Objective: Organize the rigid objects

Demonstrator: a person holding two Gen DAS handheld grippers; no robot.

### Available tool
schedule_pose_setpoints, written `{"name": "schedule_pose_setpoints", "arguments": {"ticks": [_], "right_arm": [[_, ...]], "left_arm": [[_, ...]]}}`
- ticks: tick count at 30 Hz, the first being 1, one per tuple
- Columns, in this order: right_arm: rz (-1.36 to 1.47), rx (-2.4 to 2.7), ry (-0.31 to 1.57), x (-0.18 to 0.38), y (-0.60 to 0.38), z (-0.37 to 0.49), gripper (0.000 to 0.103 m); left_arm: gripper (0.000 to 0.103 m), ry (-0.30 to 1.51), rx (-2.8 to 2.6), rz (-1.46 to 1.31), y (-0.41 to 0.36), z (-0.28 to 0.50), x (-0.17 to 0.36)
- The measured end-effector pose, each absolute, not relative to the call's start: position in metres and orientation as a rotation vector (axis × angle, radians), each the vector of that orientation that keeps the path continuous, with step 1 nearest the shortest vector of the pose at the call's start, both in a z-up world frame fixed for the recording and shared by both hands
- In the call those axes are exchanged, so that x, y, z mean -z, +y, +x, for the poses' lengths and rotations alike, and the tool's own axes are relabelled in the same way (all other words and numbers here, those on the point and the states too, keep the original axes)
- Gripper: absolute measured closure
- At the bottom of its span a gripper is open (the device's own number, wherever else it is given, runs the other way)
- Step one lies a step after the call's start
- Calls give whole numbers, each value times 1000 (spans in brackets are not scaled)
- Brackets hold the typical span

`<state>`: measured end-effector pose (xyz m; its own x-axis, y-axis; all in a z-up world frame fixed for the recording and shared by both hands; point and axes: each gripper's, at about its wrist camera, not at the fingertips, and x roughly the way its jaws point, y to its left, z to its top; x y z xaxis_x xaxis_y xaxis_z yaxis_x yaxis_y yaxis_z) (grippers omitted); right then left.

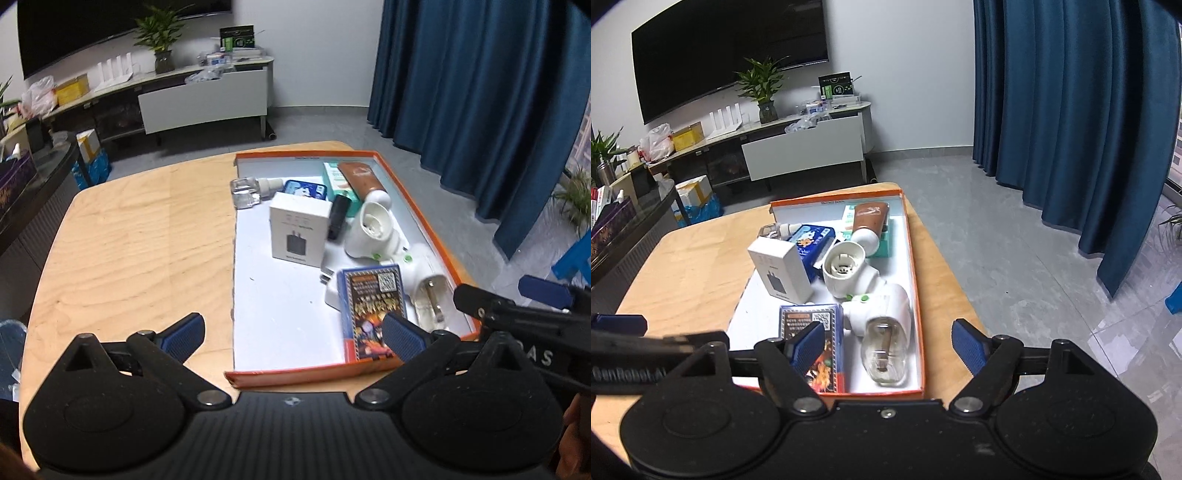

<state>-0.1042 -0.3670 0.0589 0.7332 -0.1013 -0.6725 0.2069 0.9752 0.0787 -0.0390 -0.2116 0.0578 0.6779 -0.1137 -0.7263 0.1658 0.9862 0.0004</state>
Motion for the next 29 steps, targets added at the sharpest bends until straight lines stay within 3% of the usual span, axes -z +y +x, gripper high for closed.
{"name": "schedule_pose_setpoints", "arguments": {"ticks": [29], "right_arm": [[115, 193, 768, -49, -362, -105, 13]], "left_arm": [[0, 831, 197, 45, -213, -50, -44]]}}
